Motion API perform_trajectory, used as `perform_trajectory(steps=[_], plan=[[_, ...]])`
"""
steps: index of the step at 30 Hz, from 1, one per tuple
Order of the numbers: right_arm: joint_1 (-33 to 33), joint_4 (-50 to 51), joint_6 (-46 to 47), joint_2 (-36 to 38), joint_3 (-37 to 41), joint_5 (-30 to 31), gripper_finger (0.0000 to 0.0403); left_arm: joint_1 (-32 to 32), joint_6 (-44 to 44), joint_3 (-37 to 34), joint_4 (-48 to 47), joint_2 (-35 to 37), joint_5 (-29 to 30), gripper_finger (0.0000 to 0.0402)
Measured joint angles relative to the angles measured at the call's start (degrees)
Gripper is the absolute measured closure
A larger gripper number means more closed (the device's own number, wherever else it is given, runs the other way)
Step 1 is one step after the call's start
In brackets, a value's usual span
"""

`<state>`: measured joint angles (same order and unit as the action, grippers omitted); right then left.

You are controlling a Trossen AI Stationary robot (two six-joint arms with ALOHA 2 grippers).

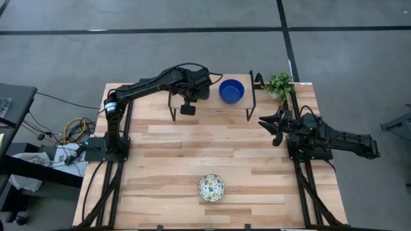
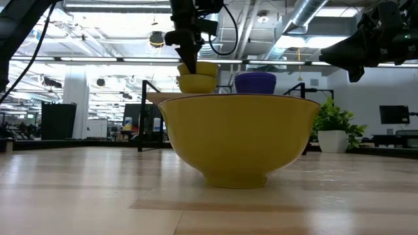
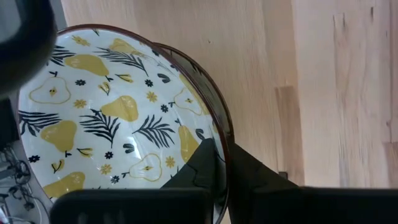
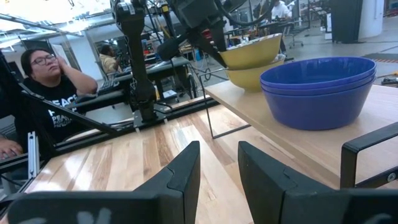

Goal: Pick & Place Mini bowls
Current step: Stack the left white patterned bowl on the white patterned bowl on the shelf

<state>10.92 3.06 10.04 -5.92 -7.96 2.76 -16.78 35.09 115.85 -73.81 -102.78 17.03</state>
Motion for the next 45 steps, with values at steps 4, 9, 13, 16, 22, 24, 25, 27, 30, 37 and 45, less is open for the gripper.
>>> perform_trajectory(steps=[4,9,13,16,22,24,25,27,30,37,45], plan=[[0.00,0.01,0.00,0.01,-0.01,0.00,0.0305,0.00,0.00,-0.02,-0.38,0.00,-0.52,0.0391],[0.00,0.01,0.00,0.01,0.00,0.00,0.0305,0.00,0.00,-0.02,-0.36,0.00,-0.65,0.0391],[0.00,0.01,-0.02,0.00,-0.01,-0.01,0.0305,0.00,0.00,-0.02,-0.36,0.00,-0.78,0.0391],[0.00,0.00,-0.02,0.01,0.00,-0.01,0.0305,0.00,0.00,-0.02,-0.35,0.00,-0.78,0.0391],[0.00,0.01,-0.02,0.01,0.00,-0.01,0.0305,-0.02,0.12,-0.02,-0.34,0.00,-0.78,0.0383],[0.00,0.01,-0.02,0.01,-0.01,0.00,0.0305,-0.02,0.20,-0.02,-0.32,0.00,-0.78,0.0382],[0.00,0.01,-0.02,0.01,0.01,-0.02,0.0305,-0.02,0.20,-0.02,-0.31,0.00,-0.78,0.0382],[0.00,-0.01,-0.02,-0.01,0.00,0.00,0.0305,-0.02,0.21,-0.04,-0.25,0.00,-0.71,0.0380],[0.00,0.01,-0.02,0.01,-0.01,0.00,0.0305,-0.02,0.22,-0.04,0.20,0.00,-0.53,0.0373],[0.00,0.01,-0.07,0.01,0.01,-0.01,0.0305,-0.04,0.22,-0.04,0.46,0.00,0.92,0.0347],[-0.01,0.03,-0.11,0.00,-0.01,0.00,0.0305,0.28,0.24,-0.04,0.79,0.29,1.03,0.0304]])
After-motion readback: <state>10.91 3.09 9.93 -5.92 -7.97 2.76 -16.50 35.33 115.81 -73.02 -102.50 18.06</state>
